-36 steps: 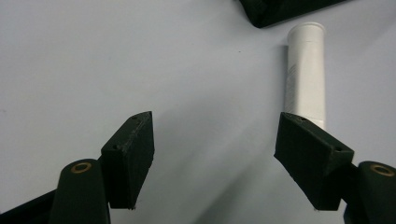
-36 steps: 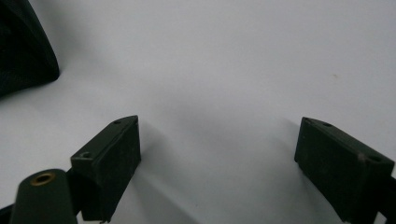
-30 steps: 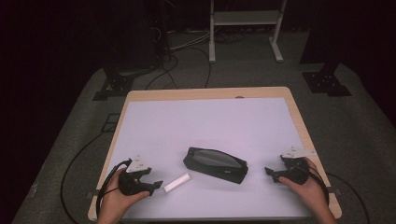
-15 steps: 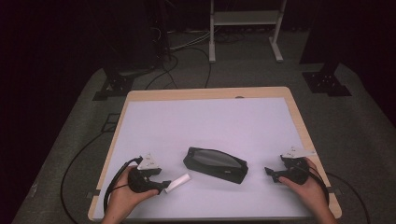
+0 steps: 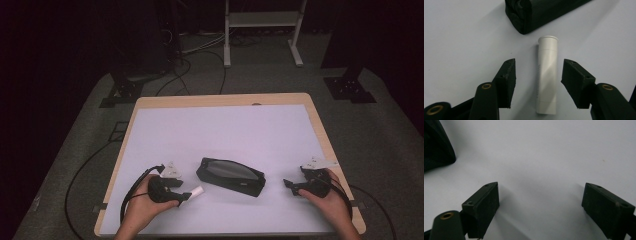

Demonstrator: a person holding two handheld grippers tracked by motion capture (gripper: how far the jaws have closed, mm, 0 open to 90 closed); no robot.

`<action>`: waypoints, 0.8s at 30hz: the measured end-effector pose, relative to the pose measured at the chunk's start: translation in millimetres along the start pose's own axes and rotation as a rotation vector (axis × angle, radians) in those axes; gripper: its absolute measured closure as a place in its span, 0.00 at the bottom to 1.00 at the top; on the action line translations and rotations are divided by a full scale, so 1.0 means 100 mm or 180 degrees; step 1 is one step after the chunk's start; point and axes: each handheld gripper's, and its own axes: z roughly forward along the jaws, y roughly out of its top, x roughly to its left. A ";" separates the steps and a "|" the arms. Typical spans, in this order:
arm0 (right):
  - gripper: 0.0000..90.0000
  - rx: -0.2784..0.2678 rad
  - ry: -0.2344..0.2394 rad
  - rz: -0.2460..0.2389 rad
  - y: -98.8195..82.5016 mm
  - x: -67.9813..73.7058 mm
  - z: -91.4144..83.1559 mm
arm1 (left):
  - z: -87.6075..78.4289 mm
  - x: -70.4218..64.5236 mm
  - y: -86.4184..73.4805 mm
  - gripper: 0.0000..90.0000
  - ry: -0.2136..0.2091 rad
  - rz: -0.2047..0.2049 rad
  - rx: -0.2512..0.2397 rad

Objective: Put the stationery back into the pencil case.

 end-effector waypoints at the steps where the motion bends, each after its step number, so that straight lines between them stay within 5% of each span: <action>1: 0.15 0.0000 0.0000 0.0000 0.00 0.00 0.00 | 0.01 0.00 0.01 0.51 -0.0014 0.0006 -0.0003; 24: 0.14 0.0000 0.0002 0.0001 0.00 0.00 0.00 | 0.19 -0.04 0.19 0.58 -0.0085 0.0104 0.0348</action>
